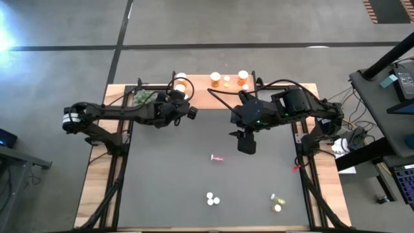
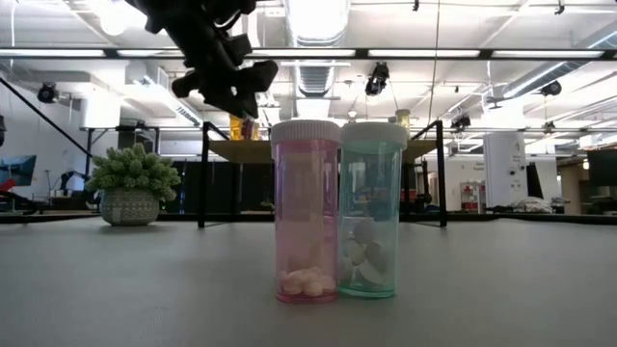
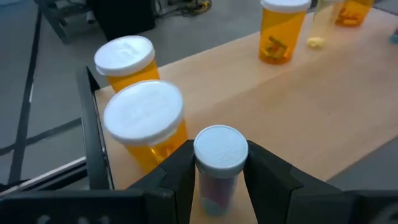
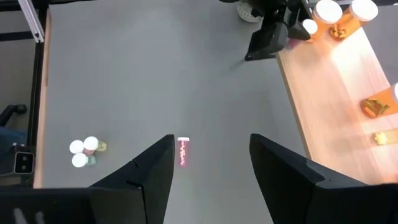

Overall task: Pick and place medicine bottles onto shelf by color
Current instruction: Put the small blue pill bottle on the shelf

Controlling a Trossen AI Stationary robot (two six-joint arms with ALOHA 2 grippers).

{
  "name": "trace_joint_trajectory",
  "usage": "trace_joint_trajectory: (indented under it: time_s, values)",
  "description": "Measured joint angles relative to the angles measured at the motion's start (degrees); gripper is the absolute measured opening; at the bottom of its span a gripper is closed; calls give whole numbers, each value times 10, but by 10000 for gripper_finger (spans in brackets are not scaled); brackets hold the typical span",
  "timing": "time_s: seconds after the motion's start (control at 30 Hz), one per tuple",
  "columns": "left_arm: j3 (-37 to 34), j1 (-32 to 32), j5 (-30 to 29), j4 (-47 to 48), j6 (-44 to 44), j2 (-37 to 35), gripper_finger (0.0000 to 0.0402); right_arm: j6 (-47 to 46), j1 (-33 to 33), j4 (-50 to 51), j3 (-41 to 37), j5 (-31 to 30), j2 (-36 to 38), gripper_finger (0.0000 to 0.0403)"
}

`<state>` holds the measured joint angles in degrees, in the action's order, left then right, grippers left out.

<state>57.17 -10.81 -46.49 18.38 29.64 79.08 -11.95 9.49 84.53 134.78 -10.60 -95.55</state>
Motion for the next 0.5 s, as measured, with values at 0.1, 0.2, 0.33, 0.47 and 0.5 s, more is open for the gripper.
trace_joint_trajectory:
  time_s: [0.1, 0.2, 0.33, 0.47, 0.5]
  values:
    - [-18, 0, -12, -29, -3, -3, 105, 0, 0, 0, 0, 0, 0, 199]
    - [-50, 0, -24, -95, -19, -7, 105, 0, 0, 0, 0, 0, 0, 199]
    - [-92, 0, -25, -188, -36, -11, 105, 0, 0, 0, 0, 0, 0, 199]
    - [-116, 2, -24, -236, -77, -16, 105, 0, 0, 0, 0, 0, 0, 199]
    - [-118, 2, -22, -240, -89, -17, 105, 0, 0, 0, 0, 0, 0, 199]
